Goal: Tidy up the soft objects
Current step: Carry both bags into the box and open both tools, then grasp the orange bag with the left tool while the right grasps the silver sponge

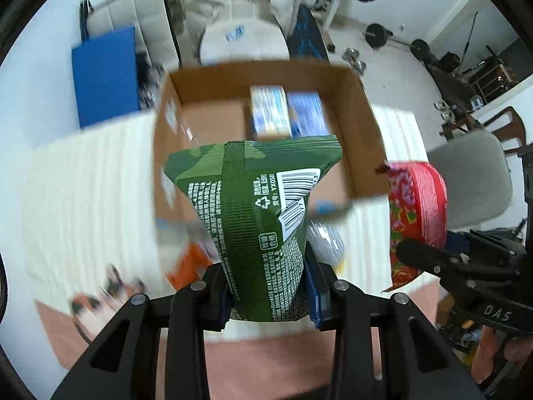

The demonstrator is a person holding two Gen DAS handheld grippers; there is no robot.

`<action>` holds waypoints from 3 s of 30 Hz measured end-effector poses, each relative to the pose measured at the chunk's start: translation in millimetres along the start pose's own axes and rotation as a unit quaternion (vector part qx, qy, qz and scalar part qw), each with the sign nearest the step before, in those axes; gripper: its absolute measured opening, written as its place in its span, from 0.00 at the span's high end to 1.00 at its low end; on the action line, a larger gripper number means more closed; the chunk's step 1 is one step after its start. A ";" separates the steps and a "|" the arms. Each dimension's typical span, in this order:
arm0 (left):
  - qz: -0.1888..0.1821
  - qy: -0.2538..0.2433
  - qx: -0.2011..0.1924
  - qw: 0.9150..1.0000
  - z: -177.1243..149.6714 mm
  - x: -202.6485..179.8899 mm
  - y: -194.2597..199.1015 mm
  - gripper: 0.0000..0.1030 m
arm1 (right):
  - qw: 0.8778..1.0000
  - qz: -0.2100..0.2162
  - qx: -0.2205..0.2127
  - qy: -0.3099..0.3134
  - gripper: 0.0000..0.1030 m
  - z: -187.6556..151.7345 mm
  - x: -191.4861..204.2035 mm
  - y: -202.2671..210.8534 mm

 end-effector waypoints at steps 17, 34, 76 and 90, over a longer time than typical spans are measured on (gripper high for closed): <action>0.065 -0.030 0.121 0.990 144.7 56.0 -158.4 0.68 | 0.990 -0.095 0.095 -0.040 0.52 125.5 -24.2 -140.1; 0.022 -0.006 0.184 0.983 173.7 67.2 -233.1 0.68 | 0.976 -0.139 0.162 -0.048 0.51 122.8 -55.6 -209.0; 0.130 -0.066 0.043 0.988 -68.7 76.8 -83.7 0.04 | 0.982 -0.151 0.045 0.102 0.00 10.2 18.1 -83.0; 0.087 -0.084 0.128 0.984 -104.1 88.2 -215.7 0.04 | 0.955 -0.235 0.094 0.154 0.17 0.4 -18.2 -207.5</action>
Point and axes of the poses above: each gripper's, at about its wrist camera, not at the fingertips, and y roughly against the way its jaws point, x to its left, z to its top, the point moved 4 cm from there along -y, roughly the way its jaws point, and after that the axes turned 3 degrees about -y, right-handed, at the moved point
